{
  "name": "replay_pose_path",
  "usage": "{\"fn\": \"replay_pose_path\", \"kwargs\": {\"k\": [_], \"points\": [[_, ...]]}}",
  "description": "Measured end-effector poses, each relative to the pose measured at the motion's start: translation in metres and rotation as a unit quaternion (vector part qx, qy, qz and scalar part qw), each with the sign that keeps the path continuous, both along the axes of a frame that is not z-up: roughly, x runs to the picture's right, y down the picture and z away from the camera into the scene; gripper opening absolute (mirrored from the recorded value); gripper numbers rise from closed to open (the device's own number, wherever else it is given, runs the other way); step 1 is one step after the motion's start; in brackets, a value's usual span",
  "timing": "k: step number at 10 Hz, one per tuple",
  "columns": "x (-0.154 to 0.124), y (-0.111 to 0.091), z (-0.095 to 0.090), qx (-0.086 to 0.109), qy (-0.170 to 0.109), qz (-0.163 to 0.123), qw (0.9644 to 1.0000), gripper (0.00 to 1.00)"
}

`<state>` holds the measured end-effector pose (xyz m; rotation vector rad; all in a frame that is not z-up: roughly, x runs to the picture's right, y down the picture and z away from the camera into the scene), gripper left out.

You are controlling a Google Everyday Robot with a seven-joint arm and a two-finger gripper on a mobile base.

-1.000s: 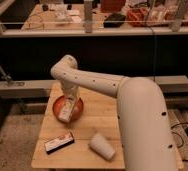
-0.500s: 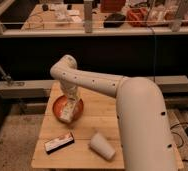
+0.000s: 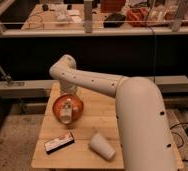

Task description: Place the bottle in the ceramic bowl

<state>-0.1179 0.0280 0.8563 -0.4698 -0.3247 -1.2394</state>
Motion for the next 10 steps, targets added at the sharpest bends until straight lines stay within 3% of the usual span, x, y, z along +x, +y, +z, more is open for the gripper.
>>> {"fn": "replay_pose_path", "kwargs": {"k": [10], "points": [[-0.0048,0.0004,0.0009,0.000,-0.003,-0.002,1.0000,0.70]]}}
